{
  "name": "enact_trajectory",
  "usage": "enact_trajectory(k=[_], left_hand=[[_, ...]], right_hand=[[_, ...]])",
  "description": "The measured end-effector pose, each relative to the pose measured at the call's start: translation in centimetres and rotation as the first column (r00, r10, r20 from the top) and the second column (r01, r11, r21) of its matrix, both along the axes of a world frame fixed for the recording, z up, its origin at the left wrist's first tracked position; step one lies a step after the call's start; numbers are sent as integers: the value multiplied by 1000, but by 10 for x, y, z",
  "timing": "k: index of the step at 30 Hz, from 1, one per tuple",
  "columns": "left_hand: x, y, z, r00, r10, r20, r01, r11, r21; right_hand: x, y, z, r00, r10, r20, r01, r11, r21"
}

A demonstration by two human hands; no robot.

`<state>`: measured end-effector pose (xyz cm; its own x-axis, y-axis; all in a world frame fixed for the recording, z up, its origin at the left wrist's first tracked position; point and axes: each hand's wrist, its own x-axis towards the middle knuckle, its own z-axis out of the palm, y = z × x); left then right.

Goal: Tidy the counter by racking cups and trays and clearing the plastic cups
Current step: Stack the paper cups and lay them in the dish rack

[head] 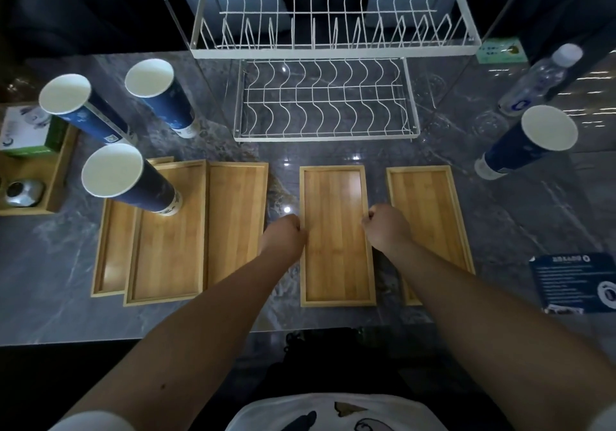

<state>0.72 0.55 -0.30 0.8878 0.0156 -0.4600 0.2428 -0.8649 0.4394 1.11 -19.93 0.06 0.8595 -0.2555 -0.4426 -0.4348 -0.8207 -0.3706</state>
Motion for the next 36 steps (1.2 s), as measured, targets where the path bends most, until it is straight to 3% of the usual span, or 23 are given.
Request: enact_trajectory(k=[14, 19, 22, 25, 28, 31, 36], left_hand=[[1, 3, 8, 997, -55, -60, 53, 998, -33], [-1, 7, 10, 995, -72, -64, 68, 996, -51], [-10, 4, 18, 991, -95, 99, 96, 995, -14], [-19, -13, 25, 896, -342, 282, 310, 938, 154], [-25, -49, 27, 811, -506, 294, 462, 862, 211], [-24, -88, 26, 774, -550, 314, 515, 835, 195], [-10, -173, 9, 681, -668, 300, 617, 744, 255]], right_hand=[[-3, 4, 11, 997, 55, -61, -54, 998, 17], [-19, -21, 28, 998, 21, 63, -28, 994, 109], [-31, -63, 39, 977, -91, 193, 55, 982, 181], [-44, -122, 51, 914, -251, 318, 195, 960, 199], [-49, -180, 56, 813, -419, 403, 363, 908, 210], [-41, -219, 53, 716, -555, 423, 459, 831, 315], [-3, -276, 49, 821, -503, 270, 361, 824, 436]])
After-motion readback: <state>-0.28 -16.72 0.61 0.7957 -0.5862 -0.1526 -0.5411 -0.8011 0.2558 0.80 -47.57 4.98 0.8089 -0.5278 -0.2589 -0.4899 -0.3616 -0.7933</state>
